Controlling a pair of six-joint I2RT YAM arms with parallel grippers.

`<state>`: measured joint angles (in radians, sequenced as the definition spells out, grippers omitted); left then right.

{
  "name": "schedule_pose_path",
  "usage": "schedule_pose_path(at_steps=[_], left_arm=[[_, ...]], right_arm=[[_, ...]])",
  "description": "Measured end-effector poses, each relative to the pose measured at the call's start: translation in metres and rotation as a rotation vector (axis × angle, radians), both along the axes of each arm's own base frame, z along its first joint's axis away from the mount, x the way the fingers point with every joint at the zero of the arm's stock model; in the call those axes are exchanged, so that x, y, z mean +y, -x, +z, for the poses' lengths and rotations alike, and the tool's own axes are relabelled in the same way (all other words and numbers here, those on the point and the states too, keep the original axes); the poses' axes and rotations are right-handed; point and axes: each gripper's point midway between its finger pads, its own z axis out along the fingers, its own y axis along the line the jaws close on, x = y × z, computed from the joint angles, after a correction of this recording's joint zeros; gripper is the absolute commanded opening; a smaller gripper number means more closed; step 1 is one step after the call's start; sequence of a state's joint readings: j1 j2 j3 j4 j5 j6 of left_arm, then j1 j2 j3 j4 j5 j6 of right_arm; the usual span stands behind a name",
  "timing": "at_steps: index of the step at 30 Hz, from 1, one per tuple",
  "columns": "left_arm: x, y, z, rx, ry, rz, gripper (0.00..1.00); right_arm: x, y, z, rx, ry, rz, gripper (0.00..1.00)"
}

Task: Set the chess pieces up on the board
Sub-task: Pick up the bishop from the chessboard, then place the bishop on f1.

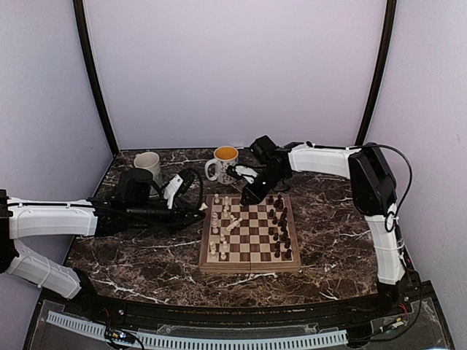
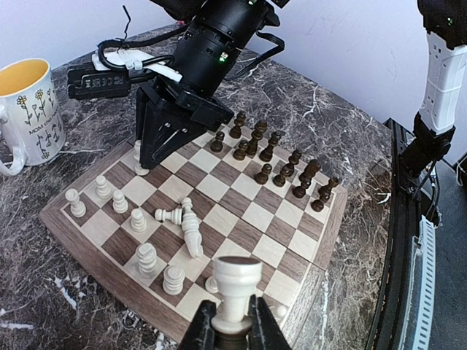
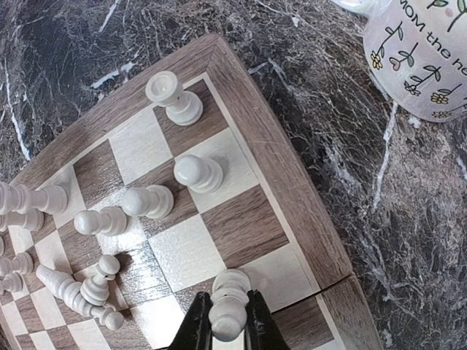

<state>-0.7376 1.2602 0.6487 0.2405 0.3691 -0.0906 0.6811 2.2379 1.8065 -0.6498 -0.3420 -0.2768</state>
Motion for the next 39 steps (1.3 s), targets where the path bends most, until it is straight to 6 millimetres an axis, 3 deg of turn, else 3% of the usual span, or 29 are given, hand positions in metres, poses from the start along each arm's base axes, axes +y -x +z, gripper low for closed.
schedule_pose_path(at_steps=[4, 7, 12, 15, 19, 24, 29, 39], left_arm=[[0.002, -0.002, -0.001, 0.005, -0.008, 0.009, 0.05], [0.004, -0.005, -0.001, 0.001, -0.012, 0.025, 0.05], [0.012, -0.011, 0.002, -0.010, -0.021, 0.066, 0.05], [0.017, -0.015, 0.012, -0.039, -0.011, 0.095, 0.04], [0.023, -0.019, 0.024, -0.075, 0.002, 0.130, 0.04], [0.029, -0.023, 0.033, -0.104, 0.008, 0.169, 0.04], [0.031, -0.025, 0.034, -0.110, 0.004, 0.186, 0.04], [0.034, -0.028, 0.034, -0.113, 0.004, 0.198, 0.04]], right_arm=[[-0.004, 0.009, 0.006, -0.013, 0.005, 0.018, 0.08], [-0.001, 0.023, 0.024, -0.046, -0.008, 0.059, 0.08], [0.019, 0.063, 0.062, -0.108, -0.060, 0.182, 0.09], [0.037, 0.093, 0.074, -0.117, -0.091, 0.271, 0.09], [0.053, 0.123, 0.069, -0.098, -0.092, 0.347, 0.09], [0.065, 0.141, 0.048, -0.068, -0.059, 0.398, 0.09], [0.069, 0.143, 0.028, -0.049, -0.014, 0.407, 0.09], [0.075, 0.140, 0.022, -0.064, 0.021, 0.403, 0.10]])
